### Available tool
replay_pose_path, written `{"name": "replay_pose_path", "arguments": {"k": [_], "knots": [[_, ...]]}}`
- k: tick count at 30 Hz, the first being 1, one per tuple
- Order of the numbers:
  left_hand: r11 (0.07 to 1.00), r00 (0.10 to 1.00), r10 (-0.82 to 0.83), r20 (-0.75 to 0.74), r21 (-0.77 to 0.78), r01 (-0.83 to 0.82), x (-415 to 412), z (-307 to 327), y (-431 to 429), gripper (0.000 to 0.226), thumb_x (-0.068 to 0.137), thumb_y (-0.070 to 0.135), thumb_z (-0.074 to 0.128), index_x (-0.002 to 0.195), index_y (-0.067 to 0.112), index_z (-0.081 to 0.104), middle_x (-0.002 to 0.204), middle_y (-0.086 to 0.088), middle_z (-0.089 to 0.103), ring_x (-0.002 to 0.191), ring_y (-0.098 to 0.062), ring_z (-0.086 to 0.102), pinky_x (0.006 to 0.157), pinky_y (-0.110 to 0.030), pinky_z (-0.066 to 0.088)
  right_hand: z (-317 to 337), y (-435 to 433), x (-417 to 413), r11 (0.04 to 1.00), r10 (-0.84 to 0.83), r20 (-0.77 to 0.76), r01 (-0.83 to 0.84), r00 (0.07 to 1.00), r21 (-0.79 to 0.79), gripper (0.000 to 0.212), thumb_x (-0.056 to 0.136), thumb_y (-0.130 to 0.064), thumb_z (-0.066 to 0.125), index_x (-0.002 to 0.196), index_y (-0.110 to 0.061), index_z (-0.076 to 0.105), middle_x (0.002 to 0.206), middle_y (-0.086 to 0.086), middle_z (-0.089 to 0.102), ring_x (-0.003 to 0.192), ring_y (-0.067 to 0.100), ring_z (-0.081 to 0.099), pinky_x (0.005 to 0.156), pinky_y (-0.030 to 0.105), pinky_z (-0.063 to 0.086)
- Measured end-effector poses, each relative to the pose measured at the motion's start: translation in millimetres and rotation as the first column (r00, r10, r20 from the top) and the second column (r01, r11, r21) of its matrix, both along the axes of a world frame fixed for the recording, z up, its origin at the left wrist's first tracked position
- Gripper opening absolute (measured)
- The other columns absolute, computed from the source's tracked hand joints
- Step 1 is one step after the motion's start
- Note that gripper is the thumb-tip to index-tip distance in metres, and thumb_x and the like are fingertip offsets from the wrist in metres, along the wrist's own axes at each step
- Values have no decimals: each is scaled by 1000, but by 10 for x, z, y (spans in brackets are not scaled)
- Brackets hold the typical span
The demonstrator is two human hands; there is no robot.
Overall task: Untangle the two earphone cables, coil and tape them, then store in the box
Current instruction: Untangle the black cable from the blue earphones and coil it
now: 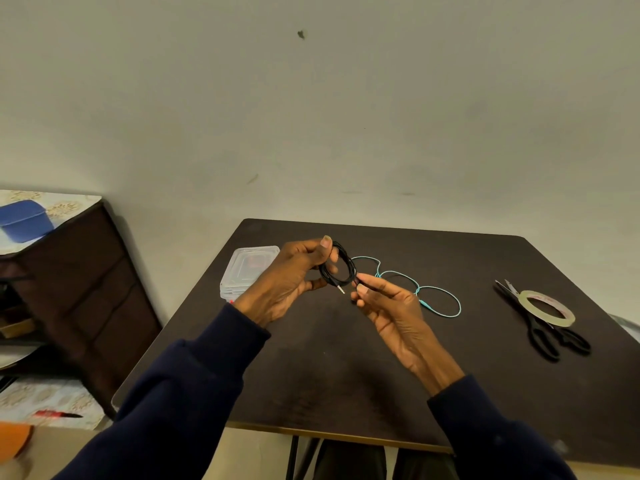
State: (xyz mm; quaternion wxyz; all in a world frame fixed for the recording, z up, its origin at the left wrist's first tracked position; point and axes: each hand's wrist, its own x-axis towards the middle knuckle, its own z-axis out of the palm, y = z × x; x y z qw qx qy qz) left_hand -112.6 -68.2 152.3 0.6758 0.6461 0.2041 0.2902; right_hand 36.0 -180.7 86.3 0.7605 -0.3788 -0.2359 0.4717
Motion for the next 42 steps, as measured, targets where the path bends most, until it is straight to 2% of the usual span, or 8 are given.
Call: {"name": "replay_pose_path", "arguments": {"k": [9,12,16,21,28,33,38,42], "knots": [[1000,1000,12,2,23,-12,9,-26,-9,35,101,35,51,76,13,64,90,-6,66,81,-15,62,93,-42,53,50,-53,51,997,-72,52,72,996,2,36,68,2,72,104,4,70,92,18,74,77,20,72,73,25,61],[998,999,24,-21,60,-23,-28,-59,30,36,102,34,50,77,13,65,91,-7,68,79,-14,62,90,-41,54,110,-117,83,999,-48,158,48,986,1,47,65,-6,79,110,3,70,99,18,74,83,21,72,74,25,60],[991,997,58,-58,124,-51,-21,-131,34,35,103,32,50,80,12,67,93,-9,72,80,-16,63,85,-37,57,239,-173,93,996,-80,353,91,932,-15,41,72,-4,77,112,1,70,103,17,75,84,22,72,77,29,61],[965,986,140,-86,236,-116,54,-148,-23,39,103,31,50,89,0,70,82,1,73,75,-8,67,77,-26,59,315,-139,26,986,-122,564,164,817,-24,31,76,-5,82,107,-6,75,100,11,77,92,25,74,81,36,61],[976,995,69,-71,213,-53,101,-124,-127,36,104,35,49,82,12,67,83,-6,69,78,-8,70,71,-18,58,279,-41,-61,952,-241,761,301,603,64,20,78,-6,82,97,-13,79,94,-1,77,89,15,74,82,33,61],[985,995,51,-80,171,-37,84,-132,-111,37,104,37,48,80,14,65,93,-7,71,85,-11,70,81,-29,57,287,-23,-78,940,-241,873,324,424,102,23,87,3,69,104,-11,78,101,1,74,87,4,72,75,15,55],[997,998,-13,-58,69,17,84,-146,-90,39,102,41,49,77,15,64,94,-3,69,90,-13,64,85,-37,53,307,-15,-53,908,-324,852,388,411,158,17,84,0,74,97,-12,78,90,-1,76,80,7,74,73,23,61],[999,998,-36,-51,36,38,77,-140,-97,41,102,41,49,73,16,63,95,-2,69,94,-15,62,82,-35,54,297,-1,-43,888,-348,890,409,295,211,12,77,-13,83,87,-19,81,84,-6,75,77,6,71,70,25,59]]}}
